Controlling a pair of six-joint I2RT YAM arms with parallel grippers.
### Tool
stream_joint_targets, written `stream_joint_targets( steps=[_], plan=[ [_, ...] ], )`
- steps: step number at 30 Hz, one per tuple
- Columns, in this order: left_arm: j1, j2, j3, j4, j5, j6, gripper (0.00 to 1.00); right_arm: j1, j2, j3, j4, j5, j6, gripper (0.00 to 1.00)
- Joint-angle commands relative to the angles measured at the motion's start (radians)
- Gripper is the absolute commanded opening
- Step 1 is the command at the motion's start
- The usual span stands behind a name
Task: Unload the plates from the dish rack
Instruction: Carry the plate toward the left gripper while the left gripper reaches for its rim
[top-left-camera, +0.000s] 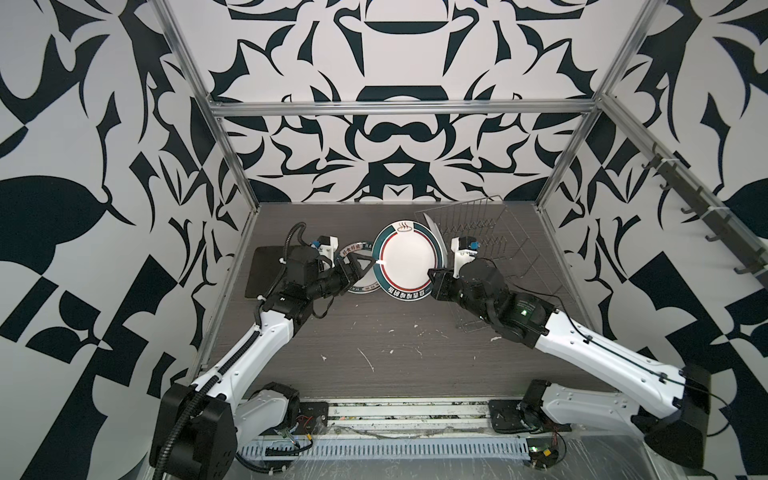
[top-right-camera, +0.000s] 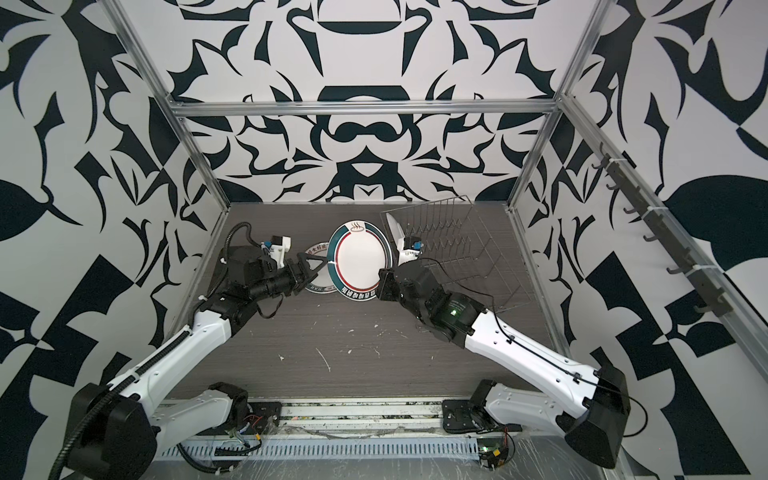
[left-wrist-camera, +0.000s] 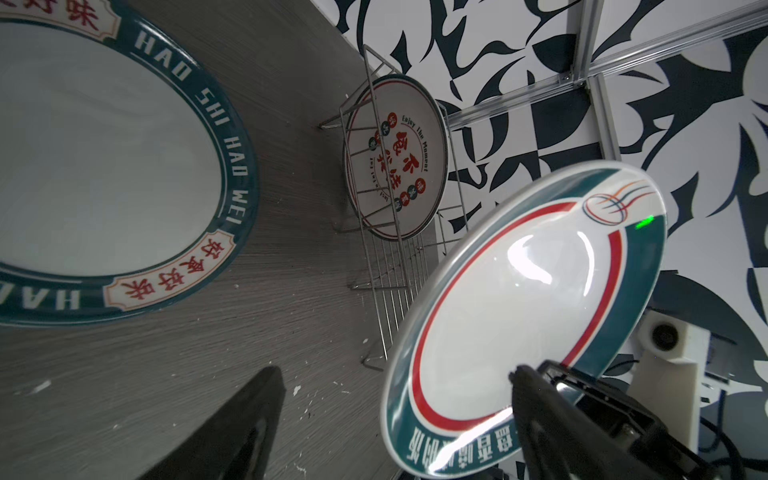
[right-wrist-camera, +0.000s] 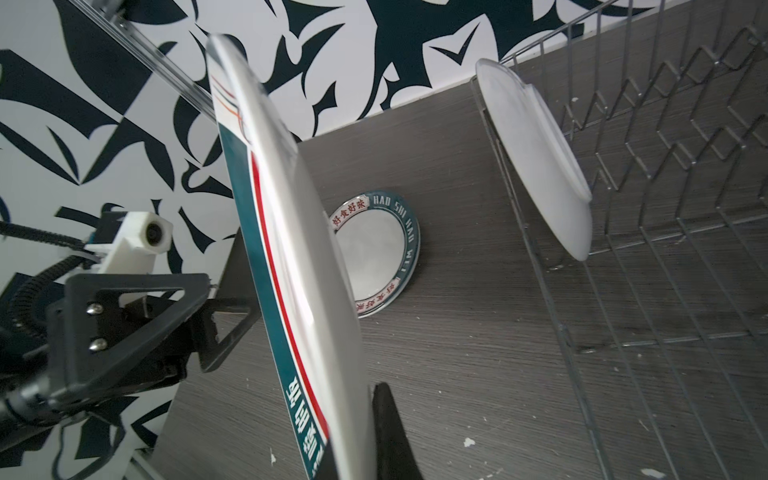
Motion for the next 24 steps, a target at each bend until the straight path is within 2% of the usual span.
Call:
stream_joint_targets(
  steps=[1,10,12,24],
  plan=[
    [-0.001,0.012,-0.029,0.089,0.012,-0.041,0.89,0.005,-0.032,-0.003,0.131,-0.031,0.051,0.00],
    [-0.002,0.027,-0.041,0.143,0.016,-0.061,0.86,0.005,-0.043,-0.033,0.211,-0.104,0.104,0.00],
    [-0.001,0.032,-0.045,0.158,0.018,-0.068,0.80,0.005,-0.043,-0.035,0.216,-0.108,0.111,0.00],
    [-0.001,0.063,-0.056,0.217,0.032,-0.095,0.71,-0.003,-0.029,-0.049,0.267,-0.162,0.186,0.00]
  ],
)
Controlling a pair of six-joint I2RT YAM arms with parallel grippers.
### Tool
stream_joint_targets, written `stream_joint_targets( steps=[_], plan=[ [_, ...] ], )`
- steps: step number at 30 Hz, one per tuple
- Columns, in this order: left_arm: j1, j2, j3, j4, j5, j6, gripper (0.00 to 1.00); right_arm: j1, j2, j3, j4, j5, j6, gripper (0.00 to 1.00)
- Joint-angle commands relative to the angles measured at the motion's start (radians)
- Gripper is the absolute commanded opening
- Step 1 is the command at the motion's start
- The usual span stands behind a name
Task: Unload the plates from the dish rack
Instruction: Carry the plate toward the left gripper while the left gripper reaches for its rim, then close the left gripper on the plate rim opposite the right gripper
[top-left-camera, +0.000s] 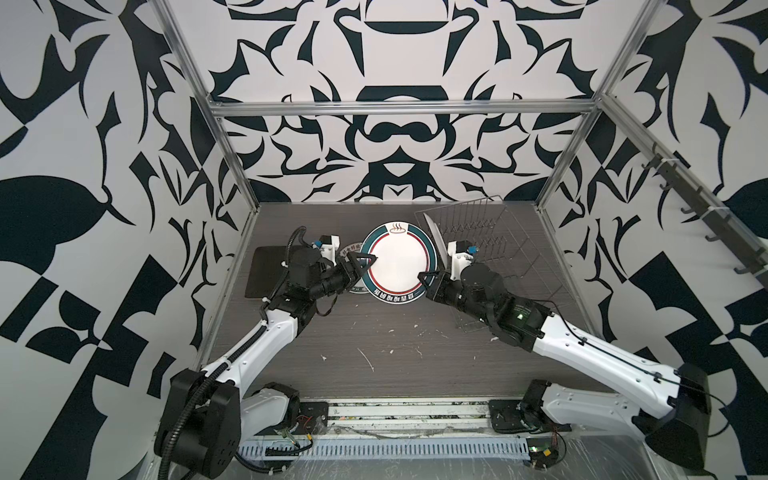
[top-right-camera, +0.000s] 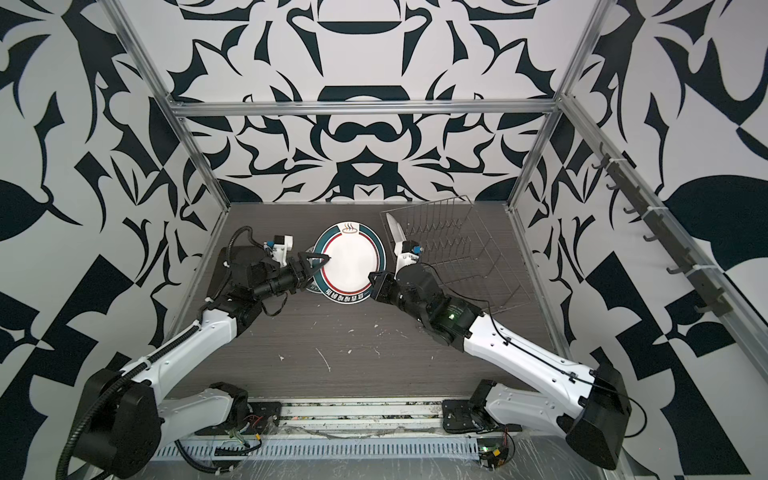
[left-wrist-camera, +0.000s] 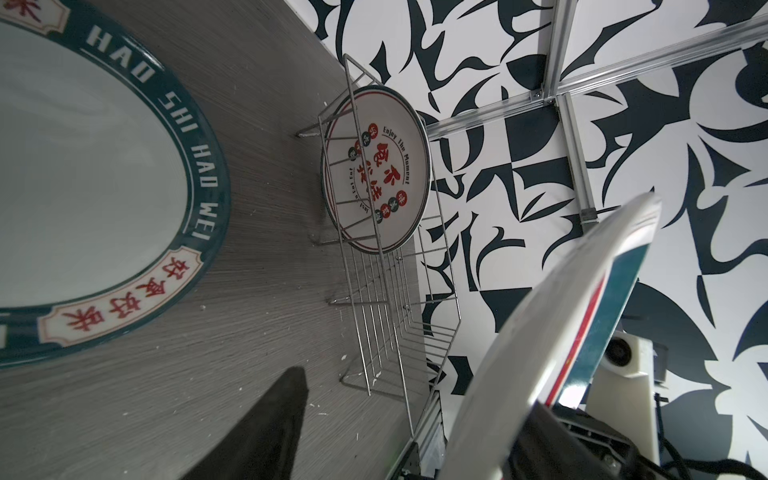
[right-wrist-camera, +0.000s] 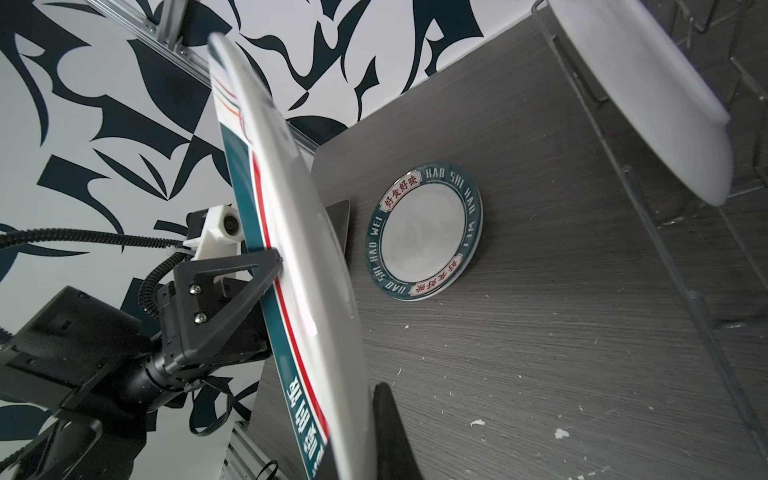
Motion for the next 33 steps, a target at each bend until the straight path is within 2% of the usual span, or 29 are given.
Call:
stream_joint_targets(
  steps=[1,12,22,33],
  plan=[
    [-0.002,0.009,-0.013,0.037,0.009,-0.010,0.71,-0.005,-0.021,0.019,0.133,-0.037,0.030,0.00],
    [-0.001,0.029,-0.032,0.072,0.017,-0.016,0.65,-0.134,0.003,-0.061,0.285,-0.241,0.169,0.00],
    [-0.001,0.032,-0.033,0.081,0.022,-0.021,0.56,-0.155,0.036,-0.059,0.296,-0.289,0.176,0.00],
    [-0.001,0.032,-0.035,0.084,0.016,-0.022,0.37,-0.174,0.049,-0.084,0.328,-0.312,0.211,0.00]
  ],
)
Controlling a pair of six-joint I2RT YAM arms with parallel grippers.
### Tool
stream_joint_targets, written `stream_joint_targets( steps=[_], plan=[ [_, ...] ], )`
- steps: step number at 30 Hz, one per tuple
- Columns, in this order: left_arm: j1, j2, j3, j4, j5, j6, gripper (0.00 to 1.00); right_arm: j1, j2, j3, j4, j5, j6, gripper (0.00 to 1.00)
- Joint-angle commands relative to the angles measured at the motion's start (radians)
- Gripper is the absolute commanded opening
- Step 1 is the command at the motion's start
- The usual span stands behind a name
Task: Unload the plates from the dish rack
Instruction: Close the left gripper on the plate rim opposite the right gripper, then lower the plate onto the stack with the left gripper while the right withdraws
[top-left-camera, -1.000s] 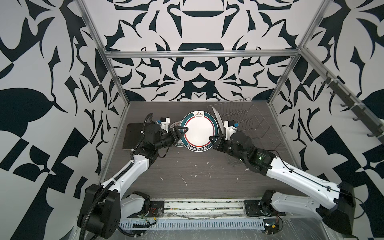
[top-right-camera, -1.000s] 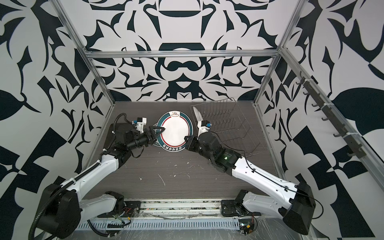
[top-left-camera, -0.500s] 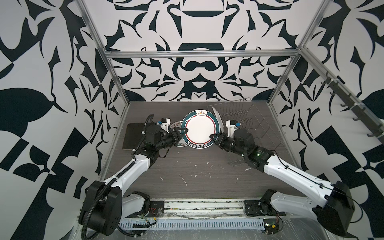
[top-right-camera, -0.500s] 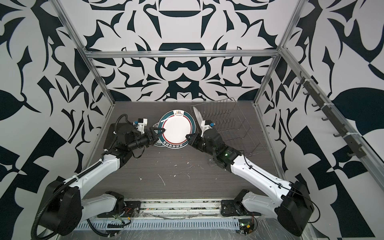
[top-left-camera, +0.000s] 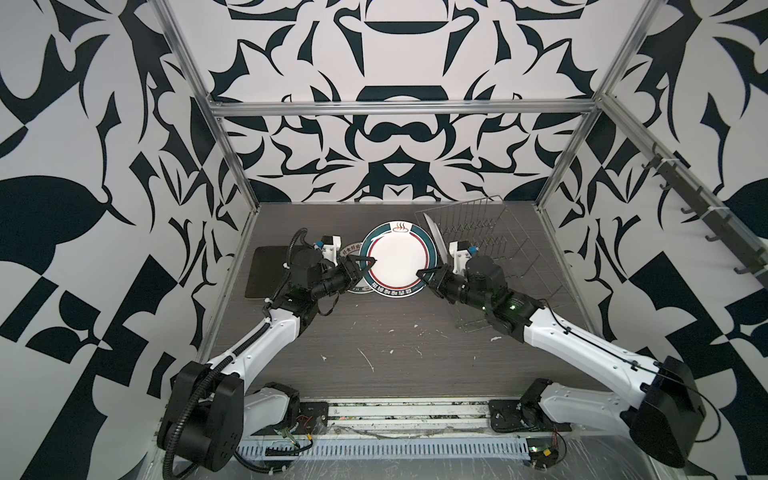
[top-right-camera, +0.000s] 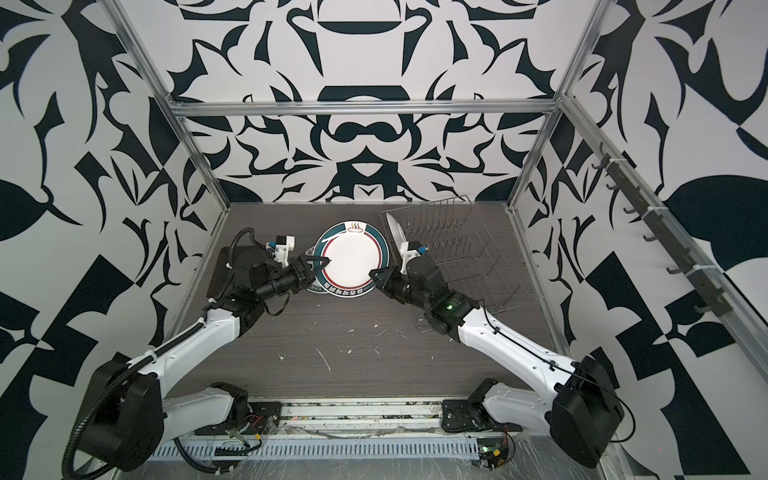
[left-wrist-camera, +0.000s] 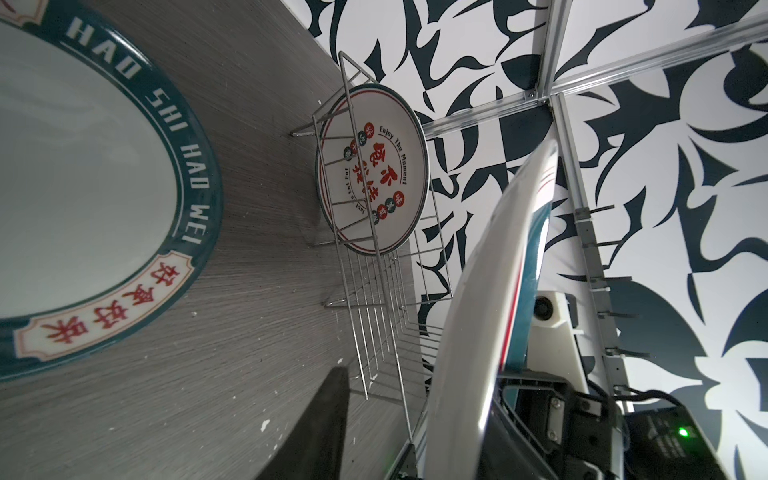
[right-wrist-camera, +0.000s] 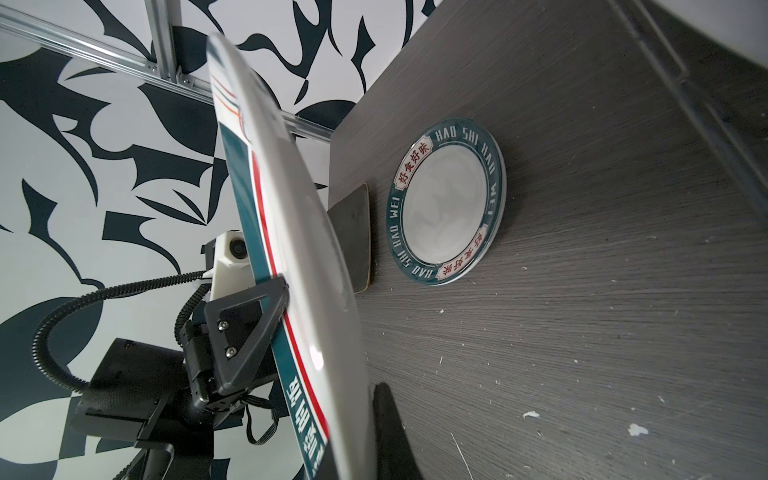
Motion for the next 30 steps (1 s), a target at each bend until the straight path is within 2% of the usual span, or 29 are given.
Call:
stream_joint_targets(
  steps=[1,9,15,27,30],
  plan=[
    [-0.001,0.003,-0.016,0.011,0.005,-0.001,0.35,-0.009,-0.018,0.009,0.142,-0.035,0.020,0.00],
    [-0.001,-0.008,-0.027,0.016,-0.017,0.001,0.20,-0.024,-0.014,-0.001,0.148,-0.045,0.030,0.00],
    [-0.001,-0.014,-0.025,0.002,-0.019,0.015,0.11,-0.032,-0.015,0.002,0.137,-0.055,0.012,0.21],
    [-0.001,-0.036,-0.025,-0.024,-0.048,0.025,0.00,-0.051,-0.013,-0.010,0.122,-0.056,0.009,0.31],
    [-0.001,-0.039,-0.026,-0.013,-0.049,0.019,0.00,-0.055,-0.012,-0.015,0.118,-0.055,0.009,0.40]
  ],
)
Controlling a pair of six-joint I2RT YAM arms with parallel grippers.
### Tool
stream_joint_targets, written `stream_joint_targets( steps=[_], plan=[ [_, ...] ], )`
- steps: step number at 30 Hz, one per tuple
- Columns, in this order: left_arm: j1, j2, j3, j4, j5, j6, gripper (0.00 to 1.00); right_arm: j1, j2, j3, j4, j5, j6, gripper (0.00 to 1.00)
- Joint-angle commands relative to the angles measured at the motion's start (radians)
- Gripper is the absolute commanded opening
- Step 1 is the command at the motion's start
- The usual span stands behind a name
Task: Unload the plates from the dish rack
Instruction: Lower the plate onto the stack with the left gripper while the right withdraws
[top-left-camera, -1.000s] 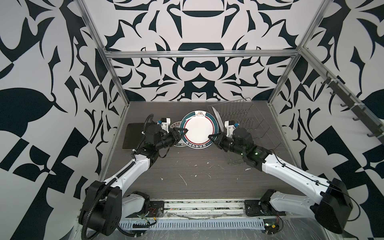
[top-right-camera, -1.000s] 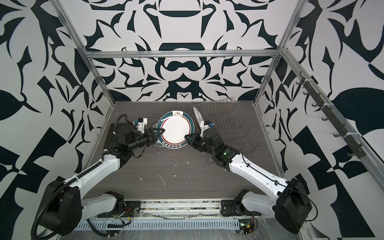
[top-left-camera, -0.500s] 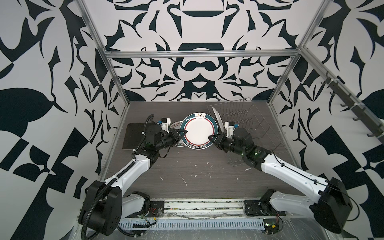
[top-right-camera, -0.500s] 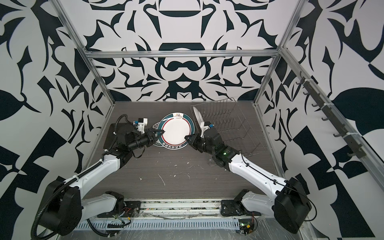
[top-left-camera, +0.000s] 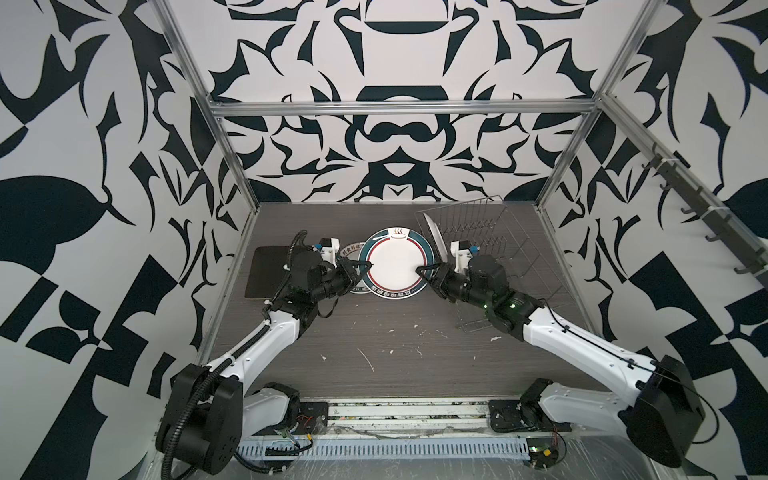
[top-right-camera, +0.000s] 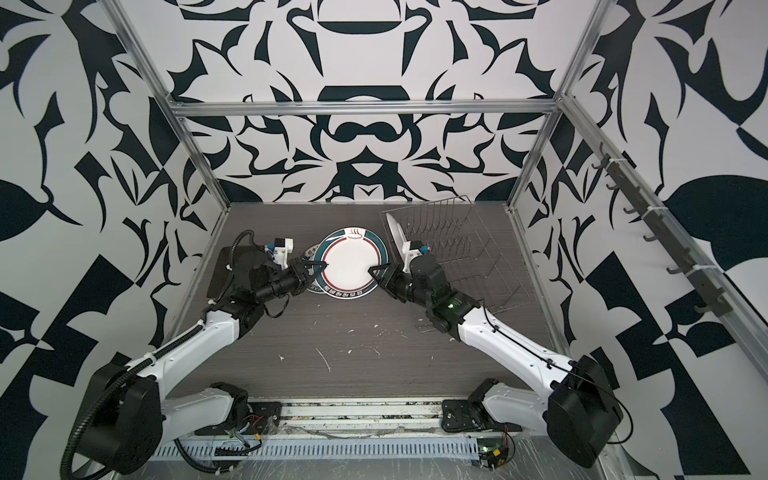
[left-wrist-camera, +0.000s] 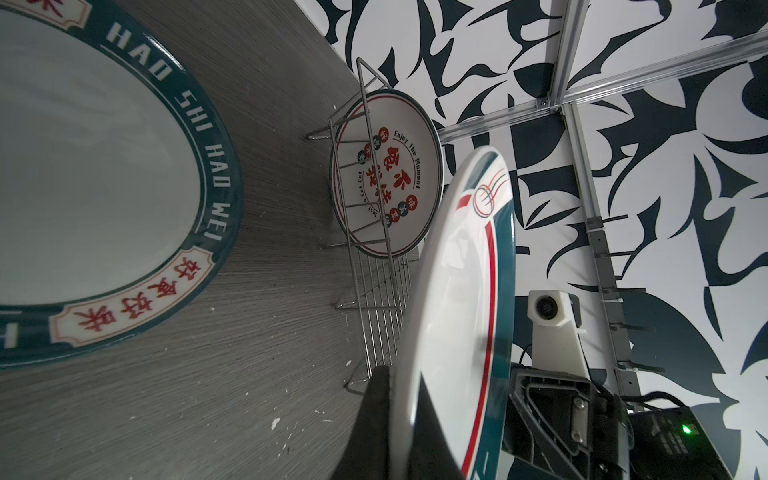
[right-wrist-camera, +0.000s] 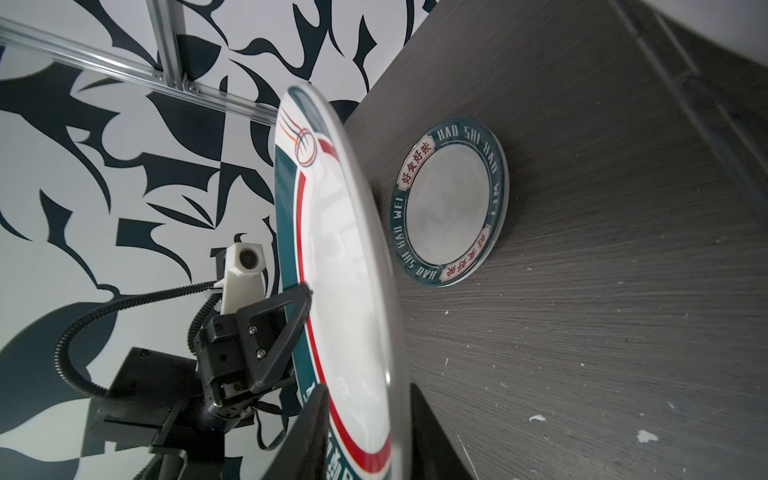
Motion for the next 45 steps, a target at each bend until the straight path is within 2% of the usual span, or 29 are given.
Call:
stream_joint_targets(
  steps=[1,4,6,17,26,33,45],
  plan=[
    [0.001,-0.024,-0.010,0.011,-0.012,0.011,0.00,-0.009,-0.021,0.001,0.074,-0.005,-0.009,0.43],
    [0.003,-0.027,-0.008,0.010,-0.016,0.012,0.00,-0.013,-0.021,-0.001,0.067,-0.003,-0.014,0.52],
    [0.005,-0.028,-0.007,0.008,-0.020,0.013,0.00,-0.015,-0.021,-0.001,0.058,-0.004,-0.018,0.54],
    [0.064,-0.065,-0.005,-0.023,-0.010,0.022,0.00,-0.051,-0.024,0.010,-0.008,-0.017,-0.051,0.55],
    [0.171,-0.034,0.021,-0.067,0.025,0.059,0.00,-0.099,-0.005,0.029,-0.027,-0.035,-0.050,0.55],
    [0.225,0.036,0.062,-0.105,0.023,0.115,0.00,-0.115,0.059,0.094,-0.062,-0.059,-0.080,0.55],
    [0.294,0.255,0.156,-0.146,0.013,0.237,0.00,-0.120,0.182,0.220,-0.164,-0.111,-0.157,0.53]
  ],
)
